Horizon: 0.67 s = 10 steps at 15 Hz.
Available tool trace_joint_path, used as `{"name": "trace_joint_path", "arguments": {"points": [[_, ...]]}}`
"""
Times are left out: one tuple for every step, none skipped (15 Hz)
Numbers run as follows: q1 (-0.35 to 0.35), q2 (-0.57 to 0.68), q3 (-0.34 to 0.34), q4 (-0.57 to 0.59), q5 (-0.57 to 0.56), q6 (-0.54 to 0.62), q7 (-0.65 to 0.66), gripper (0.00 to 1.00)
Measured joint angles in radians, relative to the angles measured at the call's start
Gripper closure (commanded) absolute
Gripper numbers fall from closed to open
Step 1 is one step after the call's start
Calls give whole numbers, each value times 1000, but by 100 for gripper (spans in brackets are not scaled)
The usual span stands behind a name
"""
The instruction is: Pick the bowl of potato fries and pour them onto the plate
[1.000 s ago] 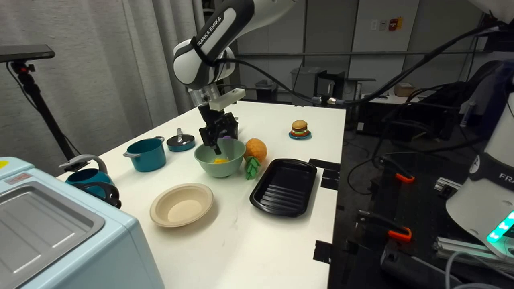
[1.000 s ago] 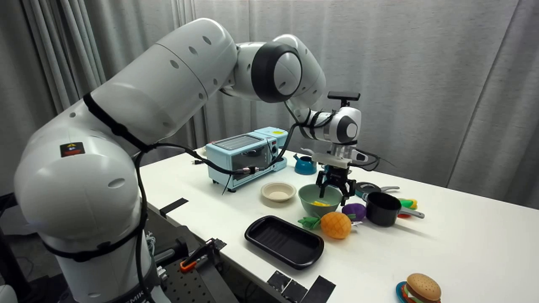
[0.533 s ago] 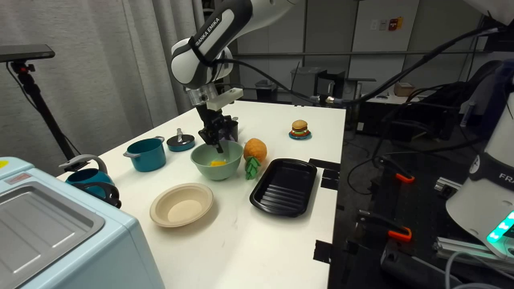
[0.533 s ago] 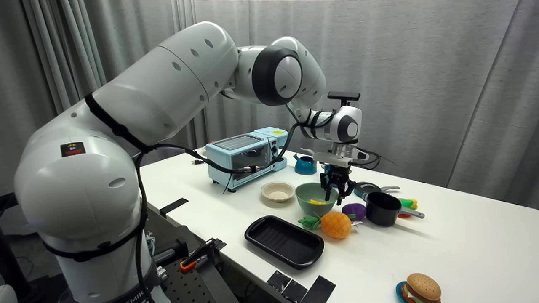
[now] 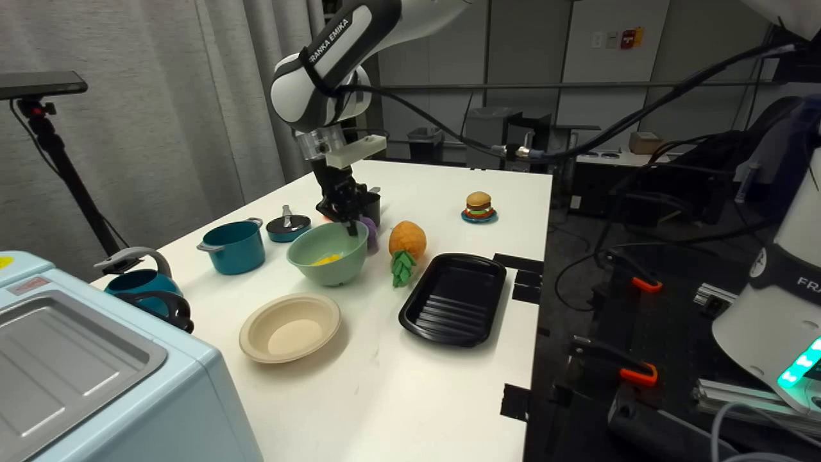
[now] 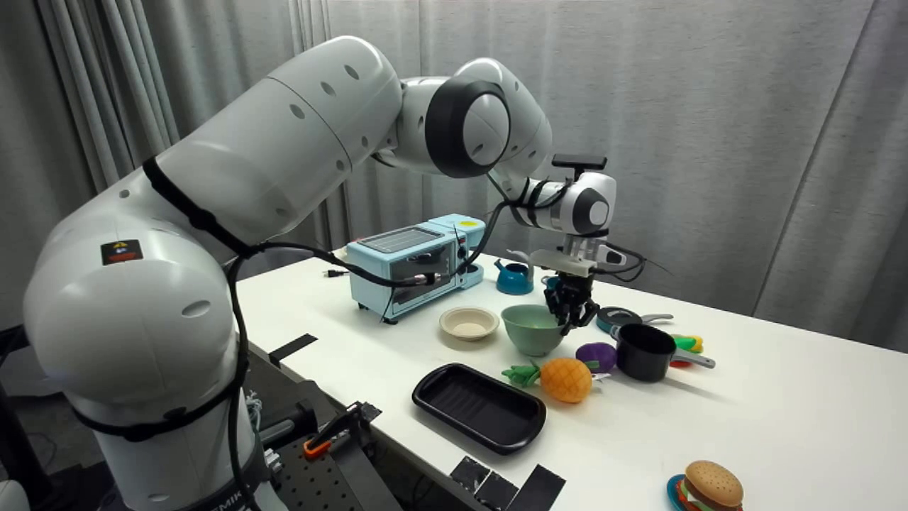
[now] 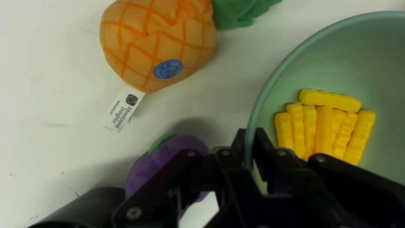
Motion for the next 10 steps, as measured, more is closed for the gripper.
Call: {"name": "trace_joint_path", "arguments": {"points": [[0, -2, 0, 3, 5, -1, 0, 98], [0, -1, 0, 5, 6, -1, 0, 98], [0, -1, -1, 5, 7, -1, 0, 98], [0, -2, -1, 5, 8, -1, 0, 98], [0, -2, -1, 5, 8, 0, 0, 98], [0, -4, 0, 5, 9, 1, 0, 98], [0, -6, 0, 5, 12, 3, 0, 98], [0, -9, 0, 4, 14, 8, 0, 98], [0, -15, 0, 2, 17, 16, 0, 98], [0, -26, 0, -4, 23, 31, 0, 98]]}}
